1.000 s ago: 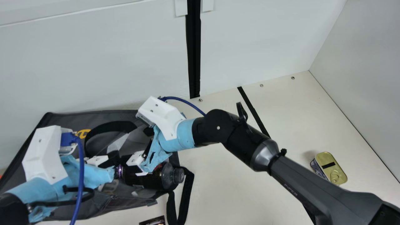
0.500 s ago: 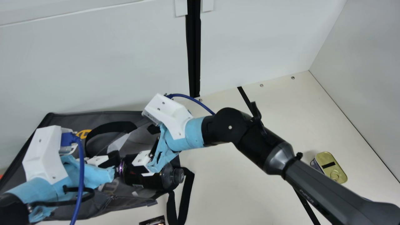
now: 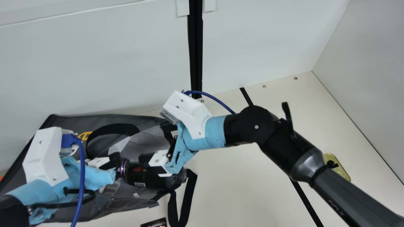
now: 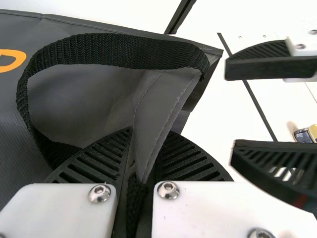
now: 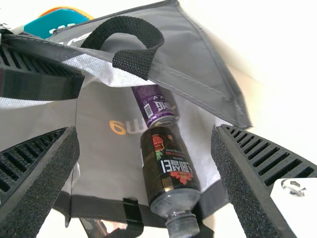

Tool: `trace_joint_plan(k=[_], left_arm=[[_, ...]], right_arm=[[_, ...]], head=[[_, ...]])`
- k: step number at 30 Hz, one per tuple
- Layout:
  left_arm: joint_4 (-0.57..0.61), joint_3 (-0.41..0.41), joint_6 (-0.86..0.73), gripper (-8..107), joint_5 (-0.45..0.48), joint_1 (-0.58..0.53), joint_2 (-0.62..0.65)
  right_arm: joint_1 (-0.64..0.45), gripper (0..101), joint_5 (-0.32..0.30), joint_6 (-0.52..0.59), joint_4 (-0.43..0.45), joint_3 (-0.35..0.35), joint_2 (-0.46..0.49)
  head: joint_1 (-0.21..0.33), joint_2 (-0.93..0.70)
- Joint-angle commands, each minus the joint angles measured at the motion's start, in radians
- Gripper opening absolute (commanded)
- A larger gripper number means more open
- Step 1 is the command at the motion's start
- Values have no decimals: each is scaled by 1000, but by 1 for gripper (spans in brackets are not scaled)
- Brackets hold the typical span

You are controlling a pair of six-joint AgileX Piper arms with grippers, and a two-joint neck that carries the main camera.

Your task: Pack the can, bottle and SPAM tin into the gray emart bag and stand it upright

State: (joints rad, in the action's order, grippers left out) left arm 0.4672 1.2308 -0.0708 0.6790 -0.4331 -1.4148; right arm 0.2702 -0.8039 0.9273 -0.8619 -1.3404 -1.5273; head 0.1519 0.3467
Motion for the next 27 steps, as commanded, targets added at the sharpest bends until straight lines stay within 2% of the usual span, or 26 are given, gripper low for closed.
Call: trace_joint_plan(k=[1, 16, 27], left_arm=[[0, 0, 0, -8, 0, 0, 0], [0, 0, 0, -8, 0, 0, 0], [0, 0, 0, -8, 0, 0, 0]], right_arm=[[-18, 95, -13, 10, -6, 5, 13], [-167, 95, -122, 58, -16, 26, 104], [-251, 95, -123, 5, 45, 45, 182]], head=[[23, 2], [23, 2], [23, 2]])
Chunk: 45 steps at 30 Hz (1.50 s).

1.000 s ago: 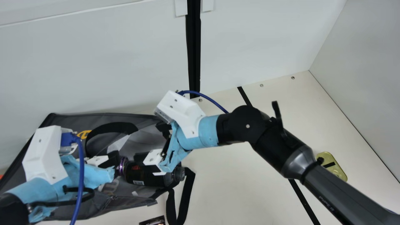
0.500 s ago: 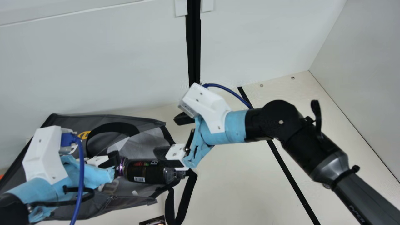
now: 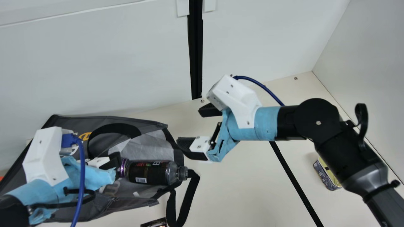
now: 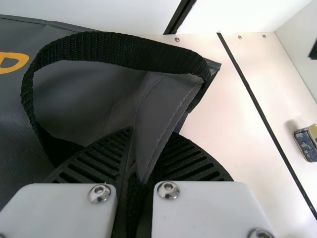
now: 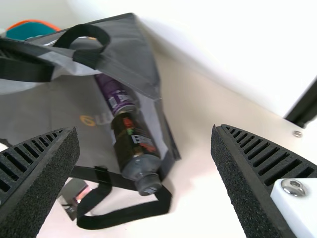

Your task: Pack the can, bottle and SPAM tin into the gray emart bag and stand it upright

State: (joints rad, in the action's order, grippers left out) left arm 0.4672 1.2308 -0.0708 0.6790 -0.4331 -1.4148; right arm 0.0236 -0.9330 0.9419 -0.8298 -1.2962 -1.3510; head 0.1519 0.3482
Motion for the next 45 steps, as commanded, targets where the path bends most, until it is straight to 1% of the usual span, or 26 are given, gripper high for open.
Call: trace_joint_plan(k=[1, 7, 12, 18, 23, 28, 37, 45], left_arm=[[0, 0, 0, -8, 0, 0, 0], [0, 0, 0, -8, 0, 0, 0], [0, 0, 0, -8, 0, 0, 0], [0, 0, 0, -8, 0, 0, 0], [0, 0, 0, -8, 0, 0, 0], [0, 0, 0, -8, 0, 0, 0], [0, 0, 0, -8, 0, 0, 0], [0, 0, 0, -8, 0, 0, 0]], right_arm=[[-10, 95, 11, -18, 25, 4, 15], [-32, 95, 47, -80, 111, 19, 66], [-39, 95, 82, -148, 200, 33, 106], [-39, 95, 118, -232, 324, 47, 150], [-48, 95, 134, -308, 435, 52, 180], [-68, 95, 132, -385, 535, 51, 204], [-106, 95, 108, -502, 674, 55, 245], [-126, 95, 76, -648, 814, 69, 289]], head=[[23, 1], [23, 1], [23, 1], [23, 1], [23, 1], [23, 1], [23, 1], [23, 1]])
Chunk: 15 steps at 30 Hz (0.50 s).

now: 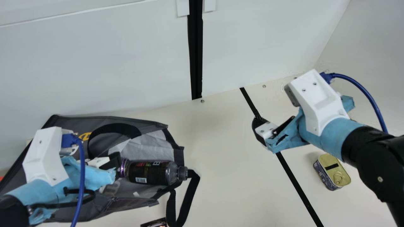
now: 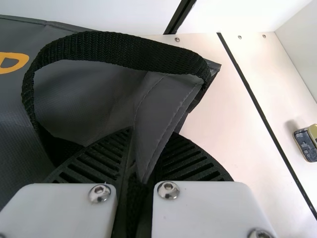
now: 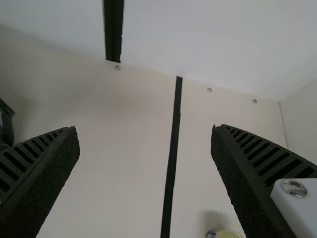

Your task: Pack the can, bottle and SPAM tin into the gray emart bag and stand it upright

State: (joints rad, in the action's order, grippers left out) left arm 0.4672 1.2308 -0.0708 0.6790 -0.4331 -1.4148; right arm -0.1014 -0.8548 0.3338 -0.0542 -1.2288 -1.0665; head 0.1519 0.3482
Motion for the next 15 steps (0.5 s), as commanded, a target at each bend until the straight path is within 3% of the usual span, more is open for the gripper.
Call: trace_joint_plan(k=[1, 15], left_arm=[[0, 0, 0, -8, 0, 0, 0], [0, 0, 0, -8, 0, 0, 0]], right_arm=[[-3, 95, -9, -60, 56, 3, 9], [49, 95, -145, -342, 322, 14, 95]], head=[[23, 1], [23, 1]])
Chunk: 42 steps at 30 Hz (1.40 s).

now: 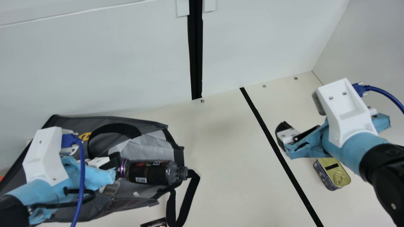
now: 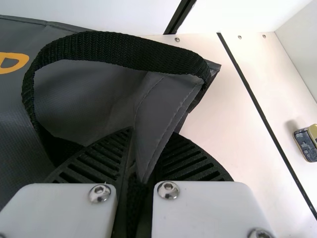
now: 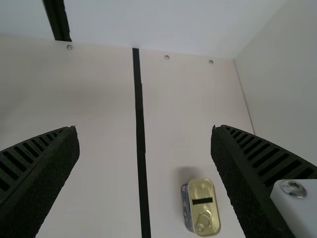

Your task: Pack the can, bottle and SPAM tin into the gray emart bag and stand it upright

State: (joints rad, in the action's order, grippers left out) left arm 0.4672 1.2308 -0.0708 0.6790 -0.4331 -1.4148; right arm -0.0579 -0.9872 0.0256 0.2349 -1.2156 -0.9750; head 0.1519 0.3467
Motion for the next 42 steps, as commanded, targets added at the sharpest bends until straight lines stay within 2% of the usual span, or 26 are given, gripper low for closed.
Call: trace_joint_plan(k=[1, 10, 24, 30, 42], left_arm=[[0, 0, 0, -8, 0, 0, 0], [0, 0, 0, -8, 0, 0, 0], [0, 0, 0, -8, 0, 0, 0], [0, 0, 0, -8, 0, 0, 0], [0, 0, 0, -8, 0, 0, 0]], right_arm=[[12, 95, -24, -52, 48, 1, 9], [46, 95, -108, -171, 142, 20, 66], [54, 95, -233, -272, 207, 61, 170], [-5, 95, -233, -258, 184, 93, 203], [-162, 95, -233, -155, 79, 130, 257]], head=[[23, 2], [23, 2], [23, 2], [23, 2], [23, 2]])
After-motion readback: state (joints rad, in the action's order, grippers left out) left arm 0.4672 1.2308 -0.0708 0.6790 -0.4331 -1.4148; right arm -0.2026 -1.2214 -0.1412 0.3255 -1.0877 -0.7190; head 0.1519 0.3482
